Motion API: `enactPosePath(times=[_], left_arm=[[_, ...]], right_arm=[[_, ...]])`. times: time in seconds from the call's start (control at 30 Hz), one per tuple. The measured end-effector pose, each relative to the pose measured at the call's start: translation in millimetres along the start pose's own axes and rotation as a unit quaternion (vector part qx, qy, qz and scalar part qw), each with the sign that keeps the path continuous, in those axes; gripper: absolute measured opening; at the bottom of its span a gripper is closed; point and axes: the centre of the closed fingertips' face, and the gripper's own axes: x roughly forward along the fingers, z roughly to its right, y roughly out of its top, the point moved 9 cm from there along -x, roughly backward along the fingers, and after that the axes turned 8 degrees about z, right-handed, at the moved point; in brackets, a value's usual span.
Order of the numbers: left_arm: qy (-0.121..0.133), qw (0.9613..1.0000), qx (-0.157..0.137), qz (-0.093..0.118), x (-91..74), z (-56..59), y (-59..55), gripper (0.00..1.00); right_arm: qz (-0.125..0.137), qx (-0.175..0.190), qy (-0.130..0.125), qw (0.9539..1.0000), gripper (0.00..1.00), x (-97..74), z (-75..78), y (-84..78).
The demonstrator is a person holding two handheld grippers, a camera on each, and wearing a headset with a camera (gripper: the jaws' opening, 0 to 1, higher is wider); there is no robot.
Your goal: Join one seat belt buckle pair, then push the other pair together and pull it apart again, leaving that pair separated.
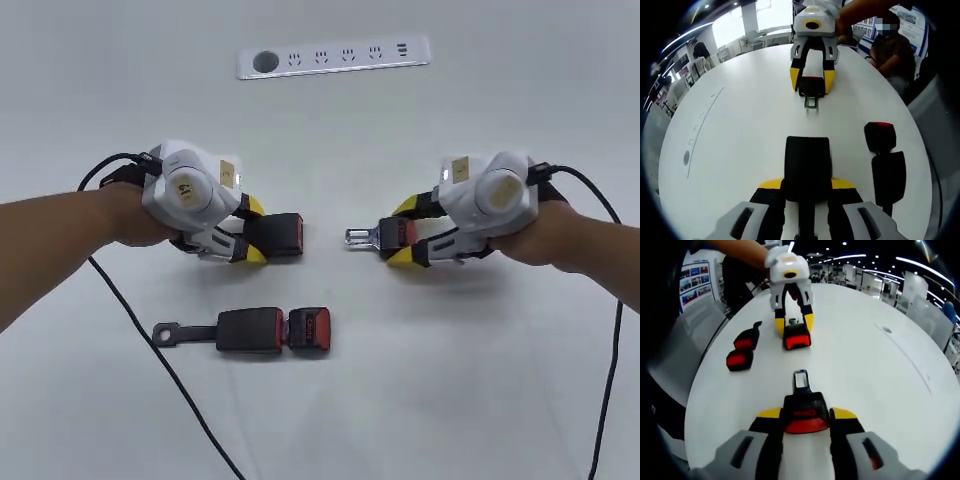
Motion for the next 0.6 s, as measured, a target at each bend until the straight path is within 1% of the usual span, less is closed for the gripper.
enactPosePath(times=[0.1,0.27,0.6], left_arm=[[0.000,1.0000,-0.001,0.001,-0.1,-0.2,-0.6,0.33],[0.000,1.0000,0.000,-0.001,-0.2,-0.4,-0.4,0.33],[-0.001,1.0000,0.000,-0.002,-0.4,-0.9,-0.5,0.33]], right_arm=[[-0.001,0.004,0.002,1.0000,0.36,-8.9,-1.5,-5.2],[-0.003,0.003,0.001,1.0000,0.36,-18.8,0.5,-9.8],[-0.008,0.004,-0.001,1.0000,0.37,-29.7,6.0,-18.5]])
